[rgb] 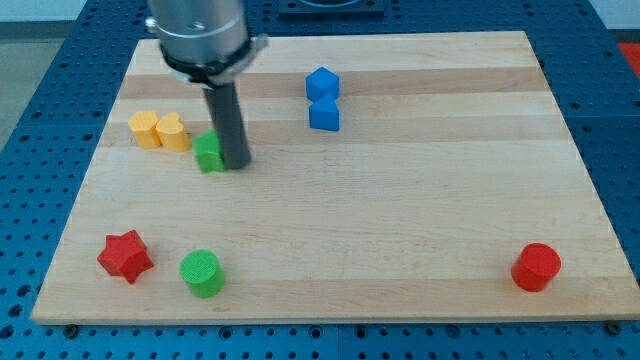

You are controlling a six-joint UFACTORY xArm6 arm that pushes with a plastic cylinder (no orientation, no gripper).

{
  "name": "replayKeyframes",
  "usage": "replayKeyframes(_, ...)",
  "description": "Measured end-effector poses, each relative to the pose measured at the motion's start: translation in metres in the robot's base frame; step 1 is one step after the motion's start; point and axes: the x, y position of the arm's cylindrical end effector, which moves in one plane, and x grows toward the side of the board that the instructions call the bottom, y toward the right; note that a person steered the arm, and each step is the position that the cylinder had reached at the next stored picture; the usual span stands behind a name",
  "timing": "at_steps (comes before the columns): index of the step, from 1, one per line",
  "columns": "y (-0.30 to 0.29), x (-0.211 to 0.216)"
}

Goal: Move the green circle above the red star

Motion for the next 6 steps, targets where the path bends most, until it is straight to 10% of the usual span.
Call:
replayKeyframes(1,-0.053,0.002)
replayKeyframes(2,0.012,0.014)
replayKeyframes(4,0.074,0.165)
replayKeyframes(6,-0.006,0.152)
